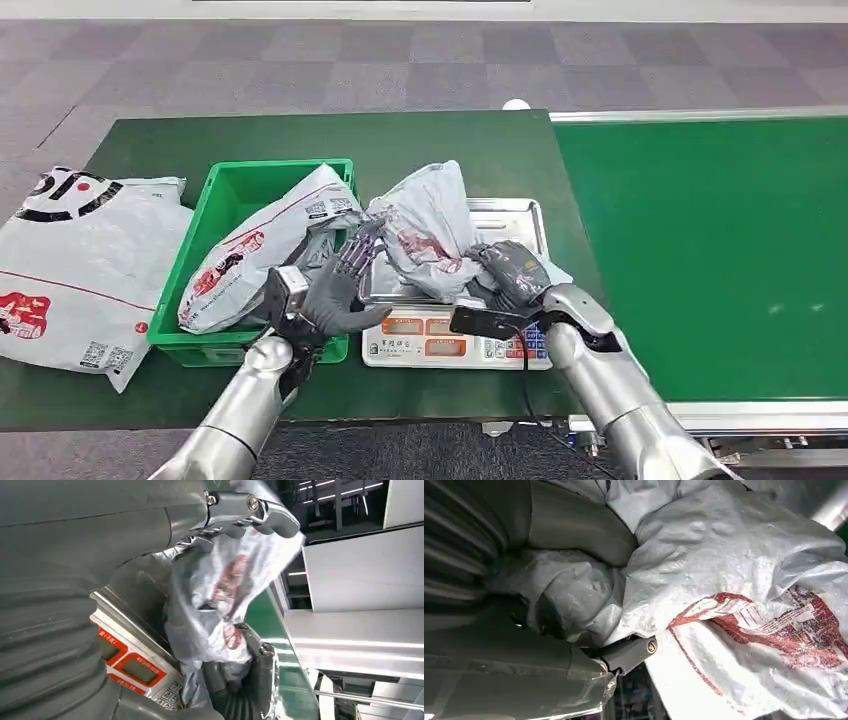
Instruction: Moved the parcel from conveyor to table for the left to box.
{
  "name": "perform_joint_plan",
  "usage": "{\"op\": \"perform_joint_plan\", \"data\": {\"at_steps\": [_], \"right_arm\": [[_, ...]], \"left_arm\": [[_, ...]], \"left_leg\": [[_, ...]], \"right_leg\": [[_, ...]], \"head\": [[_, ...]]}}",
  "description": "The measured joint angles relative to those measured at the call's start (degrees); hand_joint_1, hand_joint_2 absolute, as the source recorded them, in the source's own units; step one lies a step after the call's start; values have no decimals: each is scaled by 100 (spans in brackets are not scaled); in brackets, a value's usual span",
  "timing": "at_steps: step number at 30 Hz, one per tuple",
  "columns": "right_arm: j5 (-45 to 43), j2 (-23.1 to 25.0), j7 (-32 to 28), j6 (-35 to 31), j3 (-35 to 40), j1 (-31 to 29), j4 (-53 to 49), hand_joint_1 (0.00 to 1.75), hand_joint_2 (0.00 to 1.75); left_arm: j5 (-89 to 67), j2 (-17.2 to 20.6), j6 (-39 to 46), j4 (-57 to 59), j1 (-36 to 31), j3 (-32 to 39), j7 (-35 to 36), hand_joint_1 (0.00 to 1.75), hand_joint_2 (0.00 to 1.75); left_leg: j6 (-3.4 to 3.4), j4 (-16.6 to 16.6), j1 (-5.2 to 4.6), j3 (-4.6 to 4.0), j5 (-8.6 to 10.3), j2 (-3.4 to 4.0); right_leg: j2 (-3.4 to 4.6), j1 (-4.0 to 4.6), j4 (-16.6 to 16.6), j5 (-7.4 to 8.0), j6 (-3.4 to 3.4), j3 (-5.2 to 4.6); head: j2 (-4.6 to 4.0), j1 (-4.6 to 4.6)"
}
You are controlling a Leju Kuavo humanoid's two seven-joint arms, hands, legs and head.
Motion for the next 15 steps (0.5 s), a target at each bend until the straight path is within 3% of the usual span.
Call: {"op": "perform_joint_plan", "data": {"at_steps": [12, 13, 14, 15], "right_arm": [[-544, -2, -302, 472, 186, -124, 131, 175, 175], [-549, -2, -304, 474, 188, -124, 129, 40, 175], [-549, -2, -306, 474, 188, -124, 129, 0, 175], [-549, -2, -306, 474, 192, -124, 129, 0, 175]], "left_arm": [[-15, 46, 30, -118, 95, 0, 0, 0, 175], [-17, 48, 39, -125, 100, 0, 0, 0, 175], [-17, 48, 42, -133, 105, 0, 0, 0, 175], [-17, 50, 44, -136, 108, 0, 0, 0, 175]], "left_leg": [[0, 0, 0, 0, 0, 3], [0, 0, 0, 0, 0, 3], [0, 0, 0, 0, 0, 3], [0, 0, 0, 0, 0, 3]], "right_leg": [[3, -1, 0, 0, 0, -1], [2, -1, 0, 0, 0, -1], [2, 0, 0, 0, 0, -1], [2, 0, 0, 0, 0, -1]], "head": [[0, 2], [0, 0], [0, 0], [0, 0]]}}
